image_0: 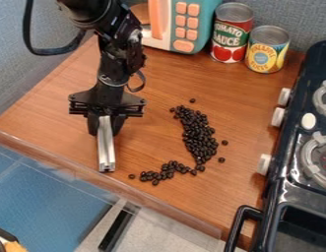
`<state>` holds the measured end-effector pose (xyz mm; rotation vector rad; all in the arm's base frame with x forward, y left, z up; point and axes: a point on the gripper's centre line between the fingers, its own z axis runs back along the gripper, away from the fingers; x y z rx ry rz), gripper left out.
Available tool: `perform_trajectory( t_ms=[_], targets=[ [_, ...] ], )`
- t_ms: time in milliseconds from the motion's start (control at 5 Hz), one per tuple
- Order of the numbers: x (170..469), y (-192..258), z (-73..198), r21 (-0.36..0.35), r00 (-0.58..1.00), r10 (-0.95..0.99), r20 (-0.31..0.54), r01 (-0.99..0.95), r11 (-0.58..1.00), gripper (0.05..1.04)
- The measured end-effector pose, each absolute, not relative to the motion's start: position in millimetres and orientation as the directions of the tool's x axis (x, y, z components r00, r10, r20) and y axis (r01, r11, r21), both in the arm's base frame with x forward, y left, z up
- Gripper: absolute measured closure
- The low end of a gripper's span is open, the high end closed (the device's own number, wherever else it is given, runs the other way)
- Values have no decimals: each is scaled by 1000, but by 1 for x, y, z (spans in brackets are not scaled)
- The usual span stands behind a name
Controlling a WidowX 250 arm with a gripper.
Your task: Sweep into pile
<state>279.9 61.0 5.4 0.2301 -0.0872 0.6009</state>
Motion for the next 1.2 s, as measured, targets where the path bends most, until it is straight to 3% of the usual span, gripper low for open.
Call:
perform_trajectory(
  t_ms=[400,1200],
  targets=[
    [281,47,4,187,825,541,161,-564,804,694],
    [281,26,6,131,790,607,86,-613,779,698]
  ],
)
